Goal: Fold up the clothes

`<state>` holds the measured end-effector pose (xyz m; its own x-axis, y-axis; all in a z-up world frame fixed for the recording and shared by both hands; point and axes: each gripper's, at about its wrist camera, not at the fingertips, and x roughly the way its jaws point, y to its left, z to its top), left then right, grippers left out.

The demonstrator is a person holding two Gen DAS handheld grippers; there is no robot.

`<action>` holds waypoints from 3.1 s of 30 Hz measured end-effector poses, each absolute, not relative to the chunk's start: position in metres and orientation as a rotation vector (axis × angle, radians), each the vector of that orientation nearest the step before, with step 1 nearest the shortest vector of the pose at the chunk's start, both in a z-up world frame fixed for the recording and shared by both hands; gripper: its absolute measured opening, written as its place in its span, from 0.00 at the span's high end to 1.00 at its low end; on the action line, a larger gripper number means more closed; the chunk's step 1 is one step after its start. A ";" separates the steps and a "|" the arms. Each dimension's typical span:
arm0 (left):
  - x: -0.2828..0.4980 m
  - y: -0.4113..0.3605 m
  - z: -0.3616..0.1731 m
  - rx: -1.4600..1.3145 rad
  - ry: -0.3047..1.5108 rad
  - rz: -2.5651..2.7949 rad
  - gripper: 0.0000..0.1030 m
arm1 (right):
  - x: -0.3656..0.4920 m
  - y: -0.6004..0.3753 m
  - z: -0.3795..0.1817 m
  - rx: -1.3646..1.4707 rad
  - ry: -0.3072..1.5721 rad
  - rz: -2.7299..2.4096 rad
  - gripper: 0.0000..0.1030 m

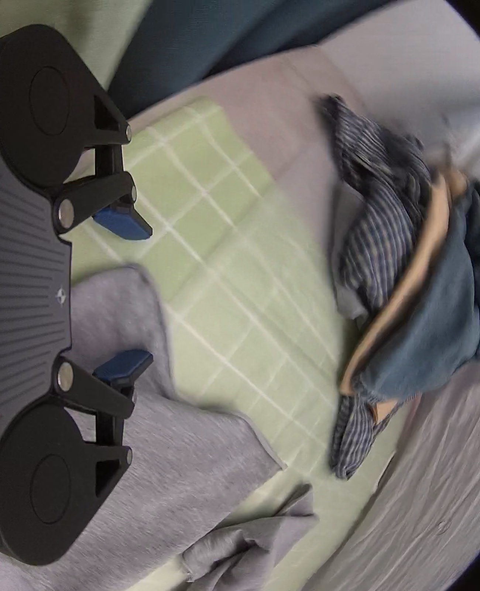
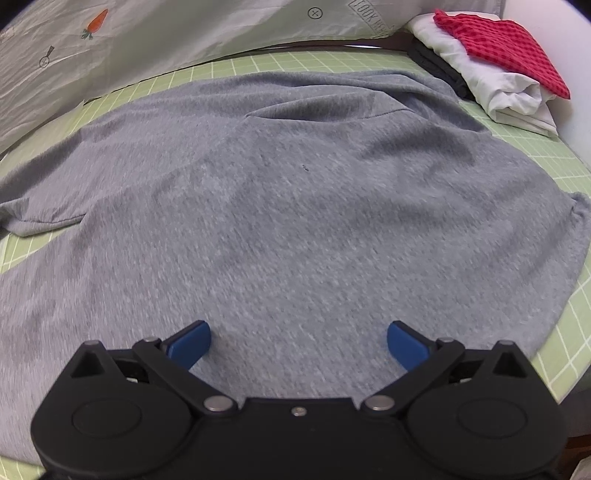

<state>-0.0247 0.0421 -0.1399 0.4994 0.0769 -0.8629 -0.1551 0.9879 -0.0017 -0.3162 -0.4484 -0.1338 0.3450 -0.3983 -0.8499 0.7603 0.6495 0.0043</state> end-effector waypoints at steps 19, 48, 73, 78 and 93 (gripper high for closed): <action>-0.045 0.061 -0.132 -0.312 1.016 0.173 0.95 | -0.475 -0.560 -0.115 0.858 0.545 -1.236 0.08; -0.055 0.053 -0.012 -0.472 0.693 0.102 0.96 | -0.524 -0.641 -0.020 0.760 0.239 -1.183 0.99; -0.024 0.002 -0.050 -0.199 0.853 0.153 0.39 | -0.433 -0.645 -0.064 0.414 0.696 -1.279 0.03; 0.001 -0.043 -0.069 -0.208 0.942 0.011 0.35 | -0.391 -0.662 -0.069 0.447 0.682 -1.202 0.03; 0.059 -0.142 -0.124 -0.139 1.108 -0.064 0.35 | -0.274 -0.754 -0.103 0.637 0.718 -1.060 0.11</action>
<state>0.0595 -0.1418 -0.1241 0.4460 -0.1209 -0.8868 -0.0173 0.9895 -0.1436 -0.2737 -0.7543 -0.1030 0.3106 -0.5421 -0.7808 0.9263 0.3568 0.1208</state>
